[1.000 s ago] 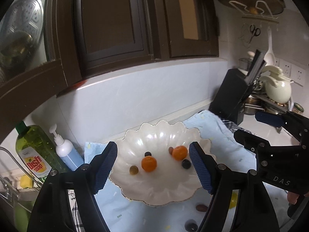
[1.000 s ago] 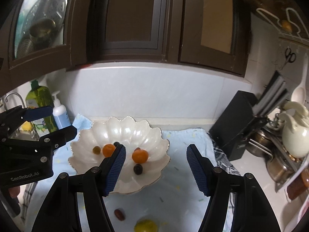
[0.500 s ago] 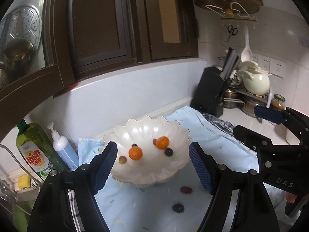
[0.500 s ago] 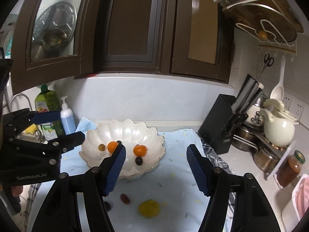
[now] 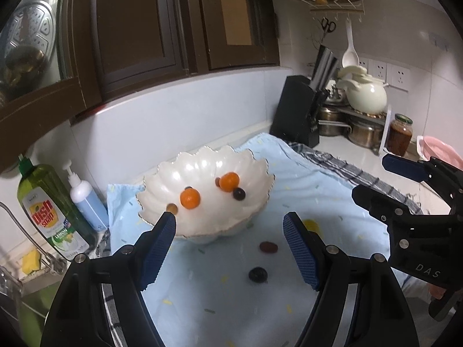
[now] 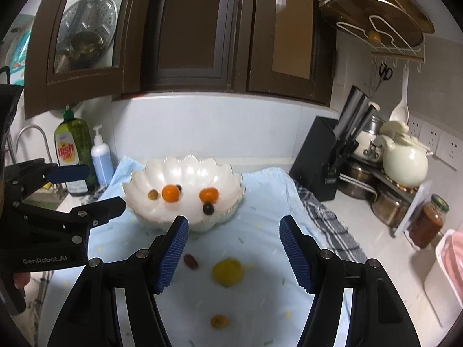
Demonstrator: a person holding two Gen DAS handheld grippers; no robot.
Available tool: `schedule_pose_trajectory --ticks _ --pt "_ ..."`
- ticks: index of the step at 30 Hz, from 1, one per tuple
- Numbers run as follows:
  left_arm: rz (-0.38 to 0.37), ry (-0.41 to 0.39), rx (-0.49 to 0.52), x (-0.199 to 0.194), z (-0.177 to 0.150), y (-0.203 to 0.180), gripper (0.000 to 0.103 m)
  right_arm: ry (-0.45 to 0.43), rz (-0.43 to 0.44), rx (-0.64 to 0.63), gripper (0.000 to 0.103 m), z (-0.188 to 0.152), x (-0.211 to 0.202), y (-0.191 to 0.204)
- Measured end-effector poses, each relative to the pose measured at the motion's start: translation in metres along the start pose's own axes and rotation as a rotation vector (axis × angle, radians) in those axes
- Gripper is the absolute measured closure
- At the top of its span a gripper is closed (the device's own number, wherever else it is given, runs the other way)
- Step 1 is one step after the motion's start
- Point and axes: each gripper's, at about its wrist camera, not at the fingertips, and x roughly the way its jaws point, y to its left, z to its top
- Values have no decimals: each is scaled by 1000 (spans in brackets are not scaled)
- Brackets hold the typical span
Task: Organize fruits
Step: 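Withdraw both tools from the bowl back toward the remaining fruits, then grasp a dark grape with the left tool while the right tool grasps a small brown fruit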
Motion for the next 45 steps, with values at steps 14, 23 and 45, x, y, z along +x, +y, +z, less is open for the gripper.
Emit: schedule_pose_trajectory --ticks 14,23,45 --pt "-57 52 19 23 -41 -8 27 109 -21 24 37 -47 13 6" --pt "-78 86 84 43 -64 -18 27 189 -4 37 37 -70 28 10" --pt "-147 198 116 103 -90 -27 37 349 28 98 48 -113 68 12"
